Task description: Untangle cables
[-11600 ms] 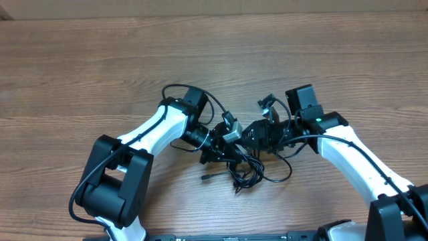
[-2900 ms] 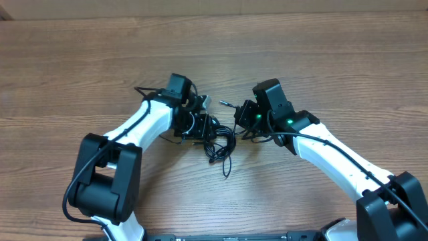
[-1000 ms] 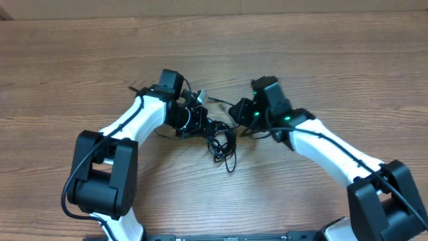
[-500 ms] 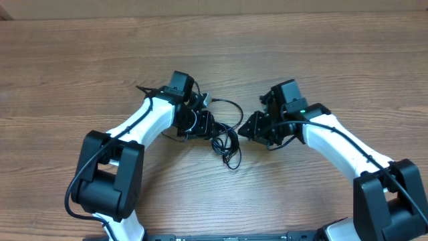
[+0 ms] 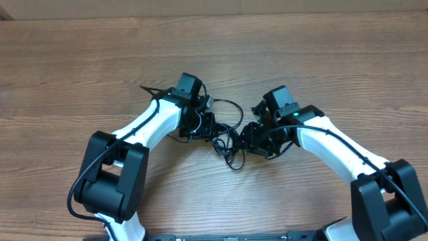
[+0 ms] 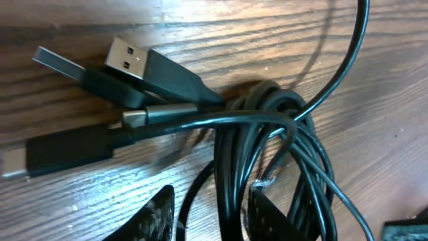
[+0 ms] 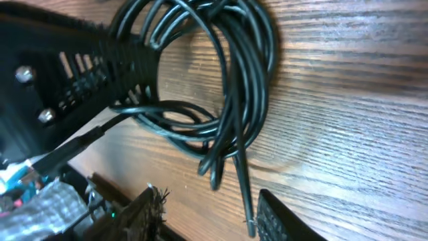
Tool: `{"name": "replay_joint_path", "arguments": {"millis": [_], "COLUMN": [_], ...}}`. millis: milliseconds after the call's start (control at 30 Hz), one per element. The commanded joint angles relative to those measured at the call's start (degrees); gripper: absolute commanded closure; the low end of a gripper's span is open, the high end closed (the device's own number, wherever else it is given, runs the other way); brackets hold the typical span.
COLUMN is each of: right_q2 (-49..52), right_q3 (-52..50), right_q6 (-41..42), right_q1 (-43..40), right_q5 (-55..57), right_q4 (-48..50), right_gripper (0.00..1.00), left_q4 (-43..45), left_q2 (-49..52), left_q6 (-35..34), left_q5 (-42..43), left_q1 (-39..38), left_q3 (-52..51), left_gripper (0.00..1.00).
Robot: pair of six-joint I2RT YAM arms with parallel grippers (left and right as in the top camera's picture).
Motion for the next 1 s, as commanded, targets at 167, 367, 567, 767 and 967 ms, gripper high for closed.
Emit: {"name": "replay_joint_path", "arguments": {"millis": [167, 367, 567, 767, 967], "right_q2": [-2.5, -2.5, -2.5, -2.5, -2.5], "right_q3": [0.2, 0.2, -0.5, -0.4, -0.5], "right_q6": [-5.2, -5.9, -4.1, -2.3, 5.3], "right_q1": [-1.4, -1.1, 1.6, 4.4, 6.2], "right_q5": [-4.3, -4.3, -4.3, -3.9, 6.0], "right_q4": [-1.8, -7.0, -7.1, -5.2, -5.0], "right_gripper": [0.53, 0.53, 0.53, 0.53, 0.55], "left_q4": [1.2, 4.5, 5.1, 4.1, 2.8], "left_q2": [0.7, 0.8, 0.8, 0.8, 0.8], "left_q6": [-3.7, -6.2, -6.6, -6.6, -6.6], "left_q5": [-1.4, -1.2, 0.1, 0.8, 0.8], "left_q1": [-0.4, -0.4, -0.4, -0.4, -0.4], "left_q3": [-0.3, -2.0, -2.0, -2.0, -2.0], "left_gripper": [0.65, 0.70, 0.75, 0.71, 0.71]}}
